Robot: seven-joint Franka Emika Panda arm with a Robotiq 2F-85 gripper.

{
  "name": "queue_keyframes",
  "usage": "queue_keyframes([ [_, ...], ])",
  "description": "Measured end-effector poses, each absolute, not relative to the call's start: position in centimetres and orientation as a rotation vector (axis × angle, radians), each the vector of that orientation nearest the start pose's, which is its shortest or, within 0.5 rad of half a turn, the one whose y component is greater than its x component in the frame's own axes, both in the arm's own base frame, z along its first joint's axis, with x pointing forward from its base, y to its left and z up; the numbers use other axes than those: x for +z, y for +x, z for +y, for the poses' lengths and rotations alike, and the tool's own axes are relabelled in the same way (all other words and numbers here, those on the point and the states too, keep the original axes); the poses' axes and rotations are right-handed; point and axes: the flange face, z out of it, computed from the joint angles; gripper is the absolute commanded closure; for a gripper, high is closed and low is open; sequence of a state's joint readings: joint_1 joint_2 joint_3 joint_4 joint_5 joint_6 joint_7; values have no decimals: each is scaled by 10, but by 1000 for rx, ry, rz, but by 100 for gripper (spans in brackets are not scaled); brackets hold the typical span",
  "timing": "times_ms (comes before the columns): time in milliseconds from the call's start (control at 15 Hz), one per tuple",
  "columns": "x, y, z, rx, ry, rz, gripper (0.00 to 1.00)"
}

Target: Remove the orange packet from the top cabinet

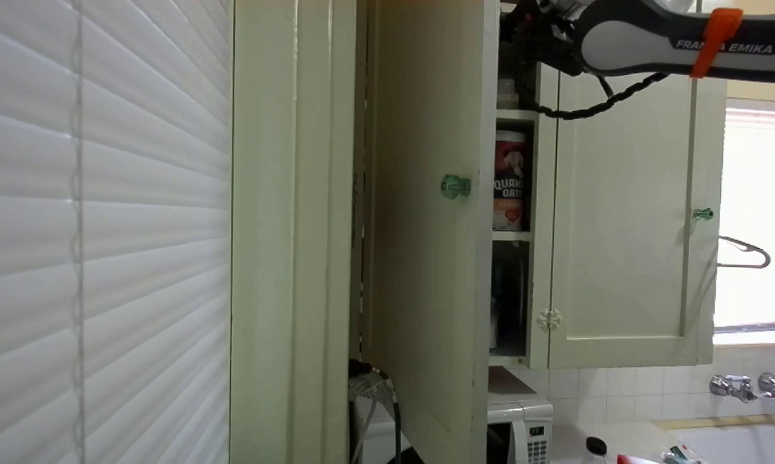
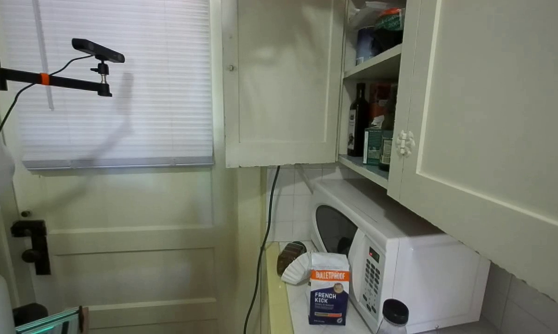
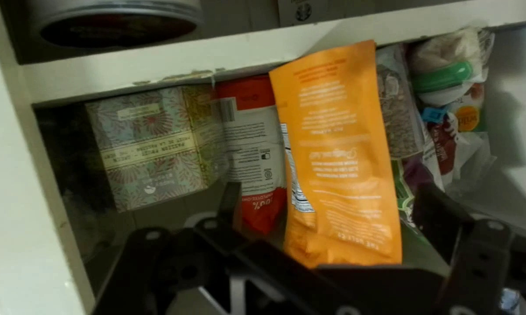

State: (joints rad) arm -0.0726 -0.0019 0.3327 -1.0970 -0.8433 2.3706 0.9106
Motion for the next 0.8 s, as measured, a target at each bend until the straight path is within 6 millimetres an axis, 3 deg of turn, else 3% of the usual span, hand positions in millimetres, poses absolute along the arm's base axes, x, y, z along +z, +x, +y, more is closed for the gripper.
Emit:
queue_keyframes([
  [800, 934, 554, 147, -2378, -2188, 596, 0],
])
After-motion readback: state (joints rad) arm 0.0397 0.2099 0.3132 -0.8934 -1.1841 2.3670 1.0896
